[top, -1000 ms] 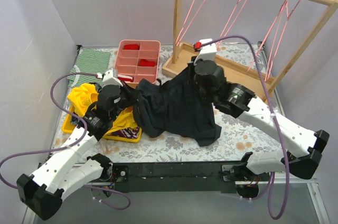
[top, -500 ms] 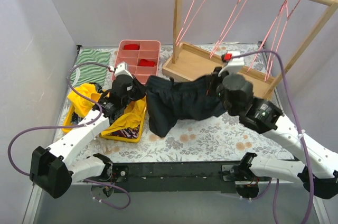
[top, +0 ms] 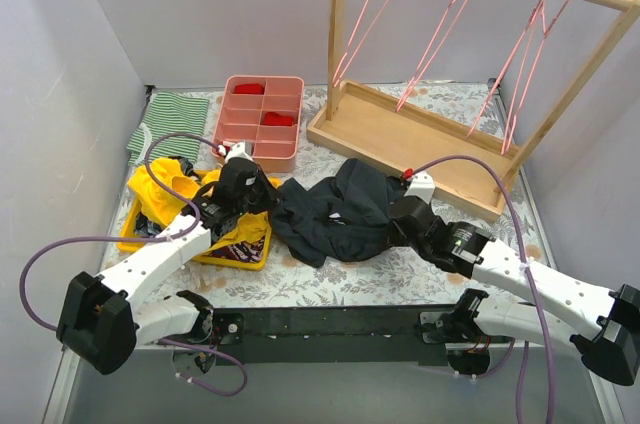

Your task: Place the shorts on the hanger

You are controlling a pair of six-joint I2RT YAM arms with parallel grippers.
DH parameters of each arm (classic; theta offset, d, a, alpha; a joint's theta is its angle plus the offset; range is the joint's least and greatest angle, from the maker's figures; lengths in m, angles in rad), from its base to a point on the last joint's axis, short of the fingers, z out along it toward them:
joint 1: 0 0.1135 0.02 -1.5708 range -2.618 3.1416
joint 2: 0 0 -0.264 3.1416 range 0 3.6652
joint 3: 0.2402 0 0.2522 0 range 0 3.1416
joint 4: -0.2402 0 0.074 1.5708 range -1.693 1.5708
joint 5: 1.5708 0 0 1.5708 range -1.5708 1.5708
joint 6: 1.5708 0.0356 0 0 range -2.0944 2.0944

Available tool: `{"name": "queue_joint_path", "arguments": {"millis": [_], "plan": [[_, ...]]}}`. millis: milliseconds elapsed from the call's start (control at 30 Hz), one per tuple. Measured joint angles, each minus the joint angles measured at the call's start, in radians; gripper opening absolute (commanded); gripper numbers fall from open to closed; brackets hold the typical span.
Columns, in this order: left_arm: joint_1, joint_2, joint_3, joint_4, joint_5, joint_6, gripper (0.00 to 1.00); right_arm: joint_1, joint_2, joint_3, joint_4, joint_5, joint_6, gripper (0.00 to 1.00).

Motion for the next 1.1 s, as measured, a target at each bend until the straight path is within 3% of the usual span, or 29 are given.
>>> {"name": "queue_joint_path", "arguments": {"millis": [200,333,467,633,833,1100], "plan": [[0.000,-0.035,0.095,-0.103,-0.016,0.056,0.50,0.000,0.040,-0.066,0.010,-0.008,0.022,0.03],[0.000,-0.034,0.257,-0.158,-0.016,0.107,0.61,0.000,0.060,-0.080,0.018,-0.008,0.026,0.30],[0.000,0.050,0.507,-0.177,-0.010,0.163,0.63,0.000,0.061,-0.117,0.042,-0.015,0.027,0.43],[0.000,0.284,0.863,-0.166,-0.007,0.264,0.64,0.000,0.061,-0.125,0.063,-0.022,0.010,0.54],[0.000,0.627,1.259,-0.142,0.038,0.407,0.66,0.000,0.052,-0.131,0.092,-0.022,-0.020,0.56],[0.000,0.904,1.559,-0.115,0.148,0.514,0.66,0.000,0.044,-0.142,0.120,-0.022,-0.040,0.57]]}}
